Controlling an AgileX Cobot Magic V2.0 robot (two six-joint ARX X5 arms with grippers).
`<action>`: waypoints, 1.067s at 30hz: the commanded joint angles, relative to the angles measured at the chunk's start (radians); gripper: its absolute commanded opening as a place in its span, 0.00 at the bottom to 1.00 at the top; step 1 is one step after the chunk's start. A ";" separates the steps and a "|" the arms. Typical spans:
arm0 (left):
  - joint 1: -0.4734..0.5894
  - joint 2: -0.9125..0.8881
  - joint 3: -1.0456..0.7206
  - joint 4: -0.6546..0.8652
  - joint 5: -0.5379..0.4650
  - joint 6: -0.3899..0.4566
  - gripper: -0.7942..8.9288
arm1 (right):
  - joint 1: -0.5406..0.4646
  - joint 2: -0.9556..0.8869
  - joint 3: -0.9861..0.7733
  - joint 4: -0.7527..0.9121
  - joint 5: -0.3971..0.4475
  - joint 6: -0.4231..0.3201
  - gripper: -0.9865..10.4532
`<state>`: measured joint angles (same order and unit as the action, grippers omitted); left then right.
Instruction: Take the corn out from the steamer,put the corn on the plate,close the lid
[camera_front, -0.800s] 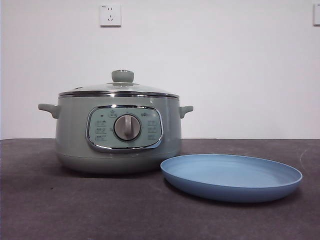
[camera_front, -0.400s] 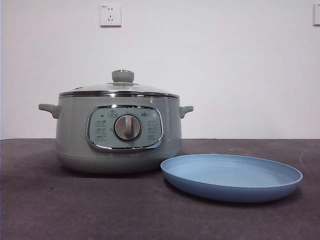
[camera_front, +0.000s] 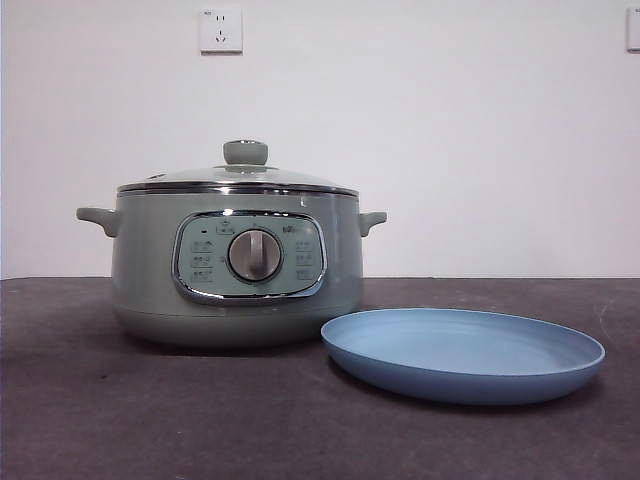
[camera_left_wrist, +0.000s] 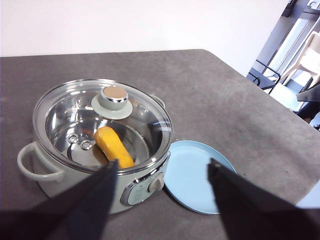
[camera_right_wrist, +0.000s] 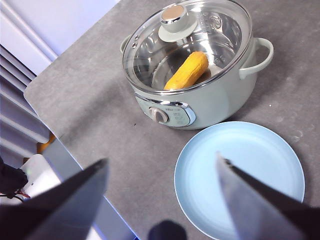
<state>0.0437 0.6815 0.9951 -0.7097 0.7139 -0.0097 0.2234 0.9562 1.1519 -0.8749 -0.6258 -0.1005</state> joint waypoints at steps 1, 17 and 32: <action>0.002 0.002 0.001 0.017 -0.002 0.014 0.66 | 0.001 -0.001 0.005 0.005 -0.001 0.008 0.58; -0.091 0.192 0.029 0.283 -0.058 -0.013 0.66 | 0.001 0.000 0.005 0.005 0.003 0.007 0.58; -0.310 0.694 0.288 0.457 -0.347 0.067 0.66 | 0.001 -0.001 0.005 0.002 0.004 0.007 0.58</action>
<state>-0.2543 1.3479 1.2743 -0.2672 0.3847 0.0280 0.2234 0.9562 1.1519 -0.8749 -0.6243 -0.0959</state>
